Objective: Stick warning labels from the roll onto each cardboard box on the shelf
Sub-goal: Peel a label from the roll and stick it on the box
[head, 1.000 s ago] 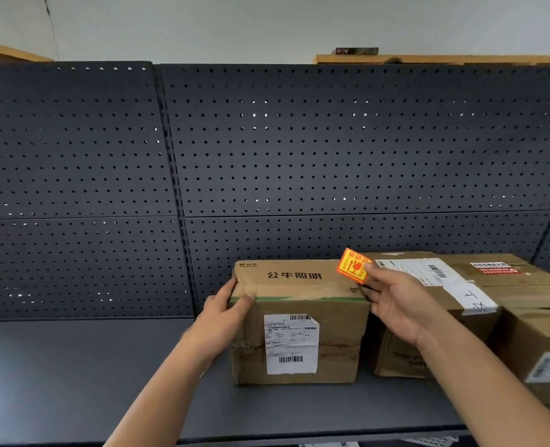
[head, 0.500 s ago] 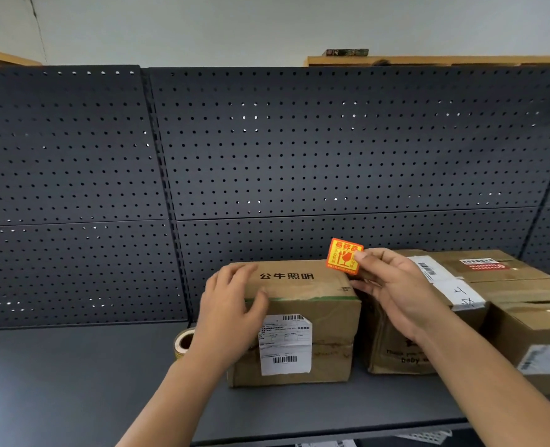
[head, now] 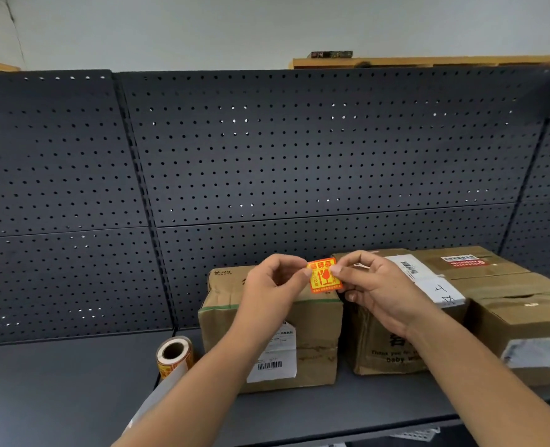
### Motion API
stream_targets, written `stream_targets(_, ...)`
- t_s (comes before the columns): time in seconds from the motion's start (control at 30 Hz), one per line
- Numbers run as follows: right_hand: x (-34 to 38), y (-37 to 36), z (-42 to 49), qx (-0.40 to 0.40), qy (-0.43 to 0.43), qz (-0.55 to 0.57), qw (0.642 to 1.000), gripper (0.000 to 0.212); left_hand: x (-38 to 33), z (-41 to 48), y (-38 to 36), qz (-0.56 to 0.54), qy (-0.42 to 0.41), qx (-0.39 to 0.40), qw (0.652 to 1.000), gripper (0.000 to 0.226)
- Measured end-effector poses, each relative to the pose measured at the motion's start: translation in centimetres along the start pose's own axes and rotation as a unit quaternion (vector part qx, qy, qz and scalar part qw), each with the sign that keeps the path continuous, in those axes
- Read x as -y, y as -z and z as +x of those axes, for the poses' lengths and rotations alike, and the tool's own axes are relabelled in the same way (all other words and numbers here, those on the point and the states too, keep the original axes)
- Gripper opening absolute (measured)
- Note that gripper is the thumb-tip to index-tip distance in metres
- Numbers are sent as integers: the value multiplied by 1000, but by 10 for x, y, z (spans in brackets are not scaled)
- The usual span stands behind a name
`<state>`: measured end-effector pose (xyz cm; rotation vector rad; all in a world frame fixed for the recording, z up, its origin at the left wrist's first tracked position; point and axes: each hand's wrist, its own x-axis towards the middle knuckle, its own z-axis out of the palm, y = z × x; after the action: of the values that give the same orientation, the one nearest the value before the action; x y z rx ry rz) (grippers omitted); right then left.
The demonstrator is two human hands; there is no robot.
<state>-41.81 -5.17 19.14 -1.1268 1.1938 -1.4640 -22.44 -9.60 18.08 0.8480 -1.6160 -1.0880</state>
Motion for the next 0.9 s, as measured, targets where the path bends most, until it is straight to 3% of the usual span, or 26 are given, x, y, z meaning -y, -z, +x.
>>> stream_targets(0.17,1,5,5,-10,20,-10,1000,11,4,11,-7,-36,58,28,997,23)
stream_targets(0.37,-10,2,15,-48,68,-67,994,14,14,23,-10,18,32,-9,999,27)
stream_targets(0.57,-13,-1,22,-69,81,-160,981,40,21,33,-7,106,9,-10,994,31)
stream_targets(0.73,-19,2,28,-60,68,-204,975,28,27,38,-6,168,39,6,985,39)
stream_targets(0.9,-26,5,31,-56,55,-214,974,20,29,38,-8,228,54,11,972,32)
